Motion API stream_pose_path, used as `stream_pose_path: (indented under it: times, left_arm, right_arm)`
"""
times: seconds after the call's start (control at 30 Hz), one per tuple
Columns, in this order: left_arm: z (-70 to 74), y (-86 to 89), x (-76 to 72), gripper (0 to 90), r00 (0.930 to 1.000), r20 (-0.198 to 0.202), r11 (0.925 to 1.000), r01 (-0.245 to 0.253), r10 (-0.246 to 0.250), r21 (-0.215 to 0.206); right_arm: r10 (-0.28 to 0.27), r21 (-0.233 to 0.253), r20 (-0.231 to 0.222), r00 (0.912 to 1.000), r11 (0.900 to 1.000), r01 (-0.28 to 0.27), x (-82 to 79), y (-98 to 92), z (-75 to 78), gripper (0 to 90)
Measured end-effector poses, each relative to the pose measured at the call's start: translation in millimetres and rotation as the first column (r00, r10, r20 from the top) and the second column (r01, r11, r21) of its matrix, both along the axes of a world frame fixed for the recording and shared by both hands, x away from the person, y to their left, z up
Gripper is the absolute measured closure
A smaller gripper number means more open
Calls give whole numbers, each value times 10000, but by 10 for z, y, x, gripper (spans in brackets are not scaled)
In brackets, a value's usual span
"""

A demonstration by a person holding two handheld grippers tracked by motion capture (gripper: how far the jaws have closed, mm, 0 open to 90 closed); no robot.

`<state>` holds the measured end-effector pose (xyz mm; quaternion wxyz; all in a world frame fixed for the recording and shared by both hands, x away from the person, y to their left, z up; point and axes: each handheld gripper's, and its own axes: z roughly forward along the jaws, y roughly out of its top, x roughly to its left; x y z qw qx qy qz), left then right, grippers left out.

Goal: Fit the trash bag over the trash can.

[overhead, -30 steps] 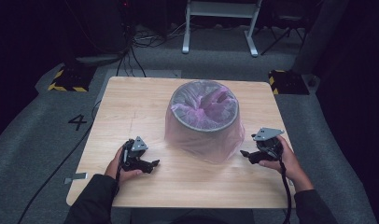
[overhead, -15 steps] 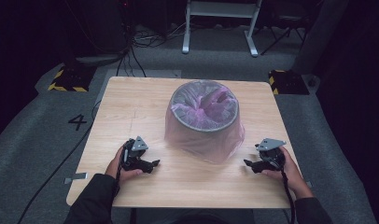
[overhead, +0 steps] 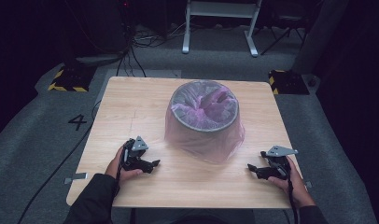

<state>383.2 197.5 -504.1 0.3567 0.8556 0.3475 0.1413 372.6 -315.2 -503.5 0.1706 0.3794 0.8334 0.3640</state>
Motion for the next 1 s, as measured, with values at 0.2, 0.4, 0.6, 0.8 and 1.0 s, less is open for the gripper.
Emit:
stream_pose_path:
  times: [0.2, 0.4, 0.6, 0.8, 1.0]
  left_arm:
    - [0, 0, 0, 122, 10000, 0, 10000, 1, -1, 1]
    - [2, -1, 6, 120, 10000, -29, 10000, 41, -41, 18]
    - [2, -11, 21, 109, 9999, -38, 9999, 98, -97, 42]
    - [3, -18, 31, 101, 9999, -54, 9999, 122, -121, 69]
    - [2, -19, 31, 100, 9999, -68, 9999, 116, -116, 59]
  right_arm:
    - [-7, 2, -12, 10000, 10000, 7, 1, 1, 0, 154]
    - [-14, -11, -45, 10000, 10000, 14, 8, 5, 1, 147]
    - [-12, -11, -39, 10000, 10000, 12, 9, 5, 0, 147]
    - [3, -9, -48, 10000, 10000, -3, 11, 5, 1, 147]
    - [4, -15, -47, 10000, 10000, -5, 11, 4, 0, 147]
